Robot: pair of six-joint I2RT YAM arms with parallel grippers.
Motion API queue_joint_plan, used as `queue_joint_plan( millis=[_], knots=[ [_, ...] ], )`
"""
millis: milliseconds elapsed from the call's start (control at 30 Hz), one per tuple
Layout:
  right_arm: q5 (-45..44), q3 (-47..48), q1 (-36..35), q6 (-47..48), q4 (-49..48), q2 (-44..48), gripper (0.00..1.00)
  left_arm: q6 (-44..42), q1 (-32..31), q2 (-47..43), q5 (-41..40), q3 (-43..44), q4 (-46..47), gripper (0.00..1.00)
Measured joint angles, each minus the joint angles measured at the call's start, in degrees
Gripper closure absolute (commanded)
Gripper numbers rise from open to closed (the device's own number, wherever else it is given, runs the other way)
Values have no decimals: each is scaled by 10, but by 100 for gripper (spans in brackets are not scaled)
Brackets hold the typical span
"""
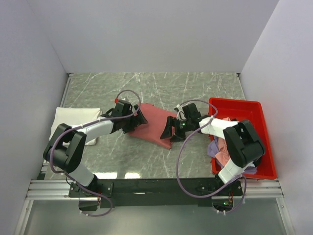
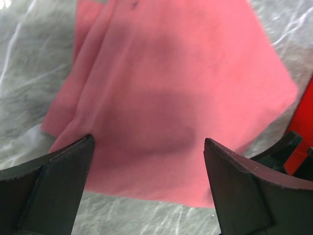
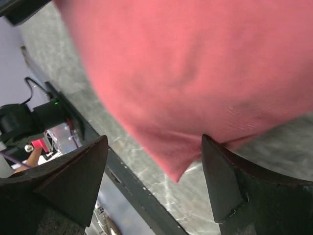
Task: Fold and stack the t-shirts
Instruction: Neatly place the folded tshirt to the corner
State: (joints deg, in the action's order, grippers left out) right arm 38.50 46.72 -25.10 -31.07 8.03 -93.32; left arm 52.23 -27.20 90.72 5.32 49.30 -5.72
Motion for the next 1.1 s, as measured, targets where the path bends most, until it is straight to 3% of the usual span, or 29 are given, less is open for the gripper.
queue_joint_plan(
  millis=[333, 633, 867, 1100],
  knots=[
    [-3, -1, 20, 6, 2, -12, 17, -1, 0, -33, -5, -25, -2, 0],
    [-92, 30, 26, 52, 105, 137, 15, -25, 6, -103, -87, 12, -71, 1],
    [-168, 39, 39, 67, 163, 239, 13, -55, 32, -19, -116, 90, -111, 1],
    [-256, 39, 56, 67, 218, 303, 7, -83, 32, 65, -90, 128, -116, 1]
  ],
)
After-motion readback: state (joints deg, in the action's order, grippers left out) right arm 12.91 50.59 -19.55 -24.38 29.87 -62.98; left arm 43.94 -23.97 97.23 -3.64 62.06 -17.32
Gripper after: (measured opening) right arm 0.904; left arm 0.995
